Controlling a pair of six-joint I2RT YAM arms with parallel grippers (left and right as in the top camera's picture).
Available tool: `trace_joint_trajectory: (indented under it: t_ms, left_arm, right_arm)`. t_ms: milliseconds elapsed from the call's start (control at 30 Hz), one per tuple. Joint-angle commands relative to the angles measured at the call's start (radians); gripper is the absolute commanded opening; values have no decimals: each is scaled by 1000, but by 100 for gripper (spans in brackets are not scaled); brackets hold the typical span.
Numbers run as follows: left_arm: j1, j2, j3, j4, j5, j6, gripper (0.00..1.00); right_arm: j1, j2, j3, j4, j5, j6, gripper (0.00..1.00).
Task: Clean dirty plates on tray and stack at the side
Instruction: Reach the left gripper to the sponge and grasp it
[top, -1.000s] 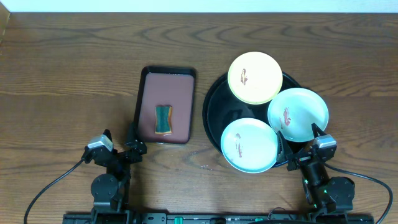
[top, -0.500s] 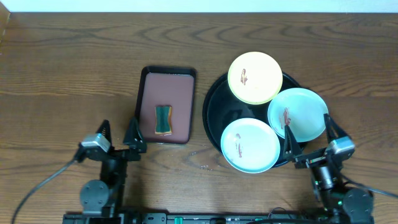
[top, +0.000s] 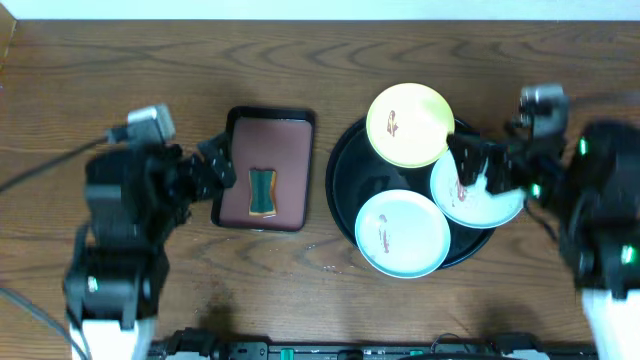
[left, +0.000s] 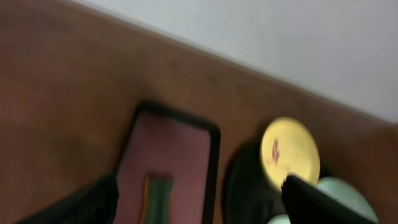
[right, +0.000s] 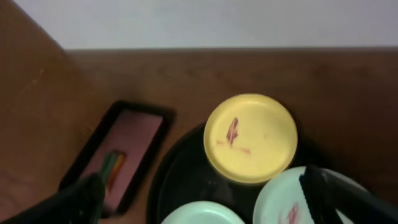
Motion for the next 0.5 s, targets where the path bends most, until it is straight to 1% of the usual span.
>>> trace_joint_trajectory:
  t_ms: [0, 33, 133, 233, 267, 400, 467]
  left_arm:
    - [4, 96, 97, -74, 34, 25, 85]
    - [4, 131, 102, -90, 34, 43, 85]
    - [4, 170, 101, -122, 37, 58, 85]
    - [4, 201, 101, -150, 83, 57, 85]
    - [3, 216, 100, -156, 87, 58, 91]
    - [-23, 309, 76, -180, 28, 58, 91]
    - [-46, 374, 67, -183, 10, 59, 91]
  right_arm:
    - [7, 122, 130, -87, -13, -68, 99]
    - [7, 167, 148, -91, -14, -73, 99]
    - [8, 213, 149, -110, -44, -29, 99]
    - [8, 243, 148, -136, -48, 15, 99]
    - [8, 248, 148, -147, -51, 23, 99]
    - [8, 259, 148, -168, -55, 20, 99]
    - [10, 264, 148, -169, -55, 20, 97]
